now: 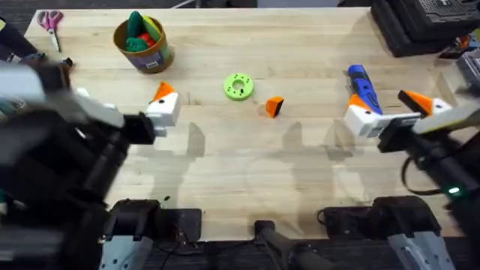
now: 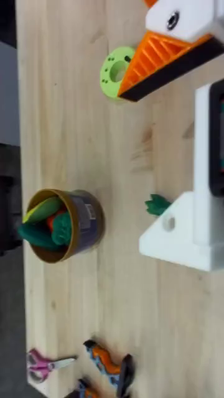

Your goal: Pick up the gripper from the table and insert it into the empty holder that is missing its gripper. Then pick up a screw, insert it into the mounting hole, and use the screwdriver to tighten it. Finally, clean up the table by picking up the vegetable and placing it into the bucket.

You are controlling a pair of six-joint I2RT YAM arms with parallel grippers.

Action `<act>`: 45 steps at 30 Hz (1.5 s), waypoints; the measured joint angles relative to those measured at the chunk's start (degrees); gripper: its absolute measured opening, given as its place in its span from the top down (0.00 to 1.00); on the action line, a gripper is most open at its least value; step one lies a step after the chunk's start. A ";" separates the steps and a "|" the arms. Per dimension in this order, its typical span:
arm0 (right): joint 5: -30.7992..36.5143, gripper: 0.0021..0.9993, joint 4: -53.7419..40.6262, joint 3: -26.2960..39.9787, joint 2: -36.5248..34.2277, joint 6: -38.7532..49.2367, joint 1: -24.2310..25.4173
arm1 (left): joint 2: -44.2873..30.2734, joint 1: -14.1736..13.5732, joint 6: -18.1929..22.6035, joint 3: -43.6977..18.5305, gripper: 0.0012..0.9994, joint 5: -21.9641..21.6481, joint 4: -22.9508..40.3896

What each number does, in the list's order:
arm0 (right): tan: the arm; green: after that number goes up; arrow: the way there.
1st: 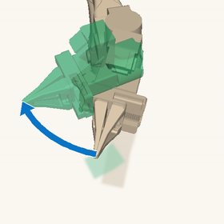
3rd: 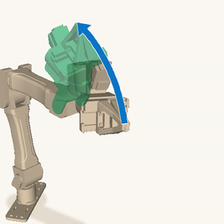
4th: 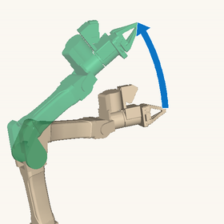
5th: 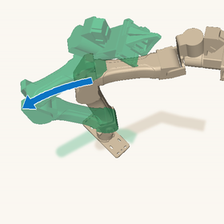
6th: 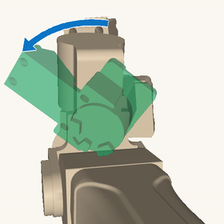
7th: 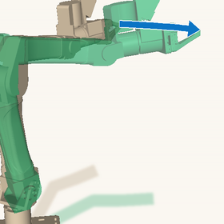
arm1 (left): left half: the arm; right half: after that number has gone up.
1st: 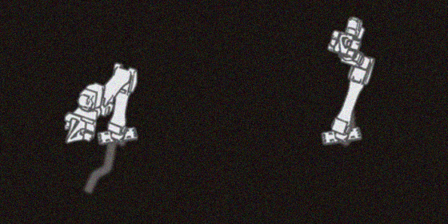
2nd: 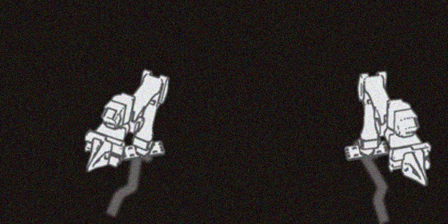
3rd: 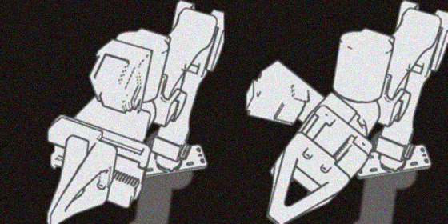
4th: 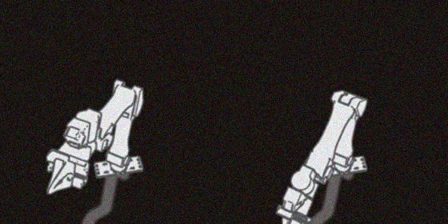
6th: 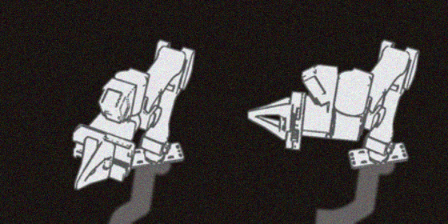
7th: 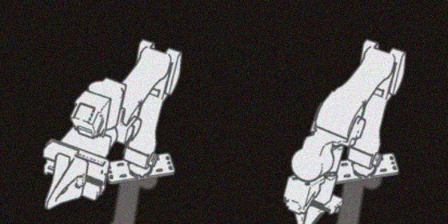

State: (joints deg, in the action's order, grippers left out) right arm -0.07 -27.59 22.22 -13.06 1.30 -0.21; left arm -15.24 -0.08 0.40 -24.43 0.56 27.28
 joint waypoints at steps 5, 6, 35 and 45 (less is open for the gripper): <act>-0.01 0.01 -9.50 13.84 -14.58 0.02 0.00 | -15.44 0.00 1.53 -14.99 0.09 0.04 13.54; 0.00 0.01 -10.92 16.22 -17.16 0.00 0.00 | -18.22 0.00 2.09 -17.52 0.09 0.04 15.80; -0.01 0.01 -29.89 39.79 -48.39 0.02 0.00 | -59.95 6.37 31.84 -36.46 0.09 0.76 36.25; -0.01 0.01 -30.06 39.79 -50.06 0.01 0.00 | -68.89 14.39 42.34 -29.92 0.09 5.76 28.33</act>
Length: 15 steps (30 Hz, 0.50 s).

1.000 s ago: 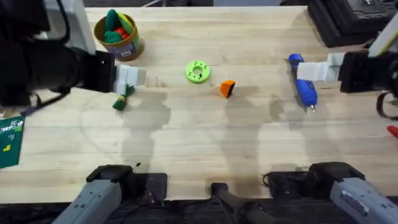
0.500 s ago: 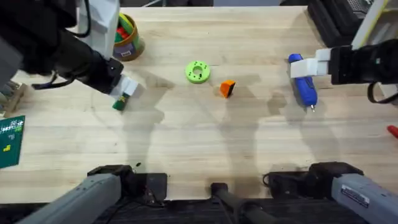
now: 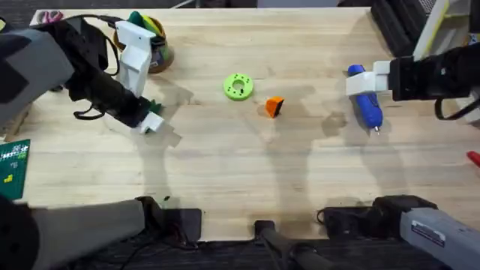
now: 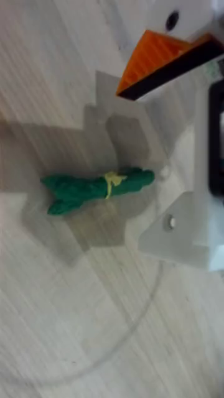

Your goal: Pick up the gripper from the table and insert it into the empty holder that is missing its gripper. Then pick up a screw, insert it into the mounting hole, and use the screwdriver to tighten it. Finally, clean up the table by picking up the vegetable and placing it into the bucket.

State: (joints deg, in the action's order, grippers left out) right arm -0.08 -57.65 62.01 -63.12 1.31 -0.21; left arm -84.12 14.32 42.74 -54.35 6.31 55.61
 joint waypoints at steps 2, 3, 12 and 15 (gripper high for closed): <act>0.00 0.01 0.00 0.01 0.01 -0.01 0.00 | -1.54 0.90 0.74 0.00 0.09 0.19 -2.00; 0.00 0.01 0.00 0.01 -0.01 0.00 0.00 | -2.23 1.25 0.95 0.00 0.09 0.24 -2.86; 0.00 0.01 0.00 0.01 0.01 0.01 0.00 | -6.84 1.85 1.86 0.00 0.09 0.58 -8.74; 0.00 0.01 0.00 0.01 0.01 -0.01 0.00 | -8.18 1.86 1.86 0.00 0.09 0.64 -9.33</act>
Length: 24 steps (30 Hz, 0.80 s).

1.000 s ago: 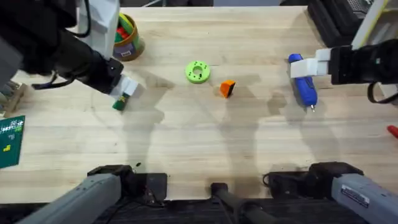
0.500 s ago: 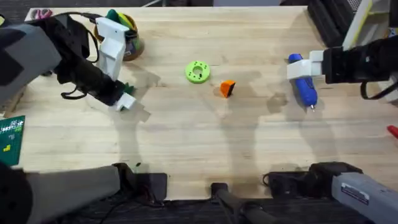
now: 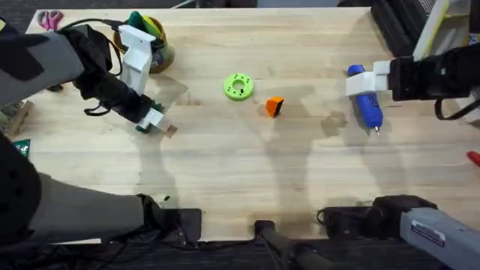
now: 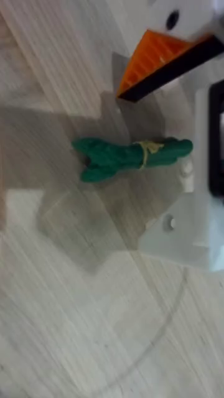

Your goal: Pick up the gripper from the table and insert it into the empty holder that is missing its gripper. Then pick up a screw, insert it into the mounting hole, and use the screwdriver to tighten it. Finally, clean up the table by picking up the vegetable and placing it into the bucket.

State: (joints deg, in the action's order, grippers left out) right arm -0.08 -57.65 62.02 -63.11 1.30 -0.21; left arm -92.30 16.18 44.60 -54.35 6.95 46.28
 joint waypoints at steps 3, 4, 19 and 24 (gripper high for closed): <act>0.00 0.01 0.00 -0.01 0.00 0.00 0.00 | -0.34 0.00 0.00 0.00 0.09 0.81 0.37; 0.00 0.01 0.00 0.00 0.00 0.00 0.00 | -0.32 0.00 0.00 0.00 0.09 0.84 0.39; 0.00 0.01 0.26 0.00 0.00 0.00 0.00 | -0.34 0.00 0.00 0.00 0.09 0.90 0.39; 0.00 0.01 0.26 0.00 -0.02 0.00 0.00 | -0.33 0.00 0.00 0.00 0.09 0.91 0.40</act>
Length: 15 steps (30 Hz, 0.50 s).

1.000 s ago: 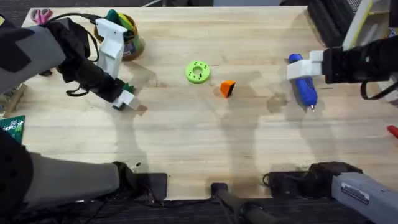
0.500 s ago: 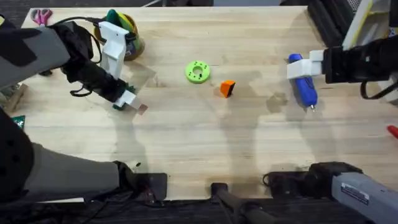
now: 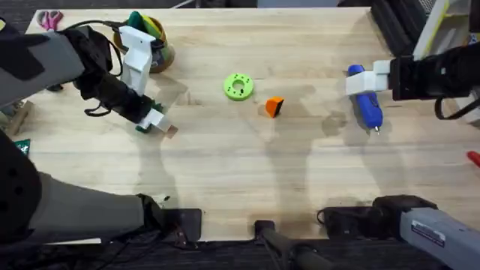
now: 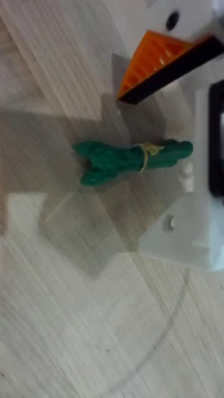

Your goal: Pick up the gripper from the table and insert it into the empty holder that is missing its gripper. Then pick up a screw, insert it into the mounting hole, and use the screwdriver to tighten it. Finally, clean up the table by picking up the vegetable and placing it into the bucket.

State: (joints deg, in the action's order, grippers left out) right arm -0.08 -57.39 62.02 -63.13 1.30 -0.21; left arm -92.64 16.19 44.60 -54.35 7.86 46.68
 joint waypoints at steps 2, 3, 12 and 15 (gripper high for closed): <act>0.00 0.01 0.00 0.00 0.01 0.02 0.00 | 0.02 0.00 0.00 0.00 0.09 0.00 0.00; 0.00 0.01 0.00 0.00 0.00 0.01 0.00 | 0.00 0.00 0.00 0.00 0.09 0.00 0.00; 0.00 0.01 0.00 0.00 0.00 0.00 0.00 | 0.08 -0.13 0.31 -0.02 0.99 2.03 1.04; 0.00 0.01 0.00 0.00 0.02 0.00 0.00 | 0.08 -0.17 0.39 -0.02 1.00 2.23 1.09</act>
State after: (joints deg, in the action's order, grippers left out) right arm -0.08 -57.39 62.02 -63.11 1.30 -0.21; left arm -92.55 16.01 44.99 -54.37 10.09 47.77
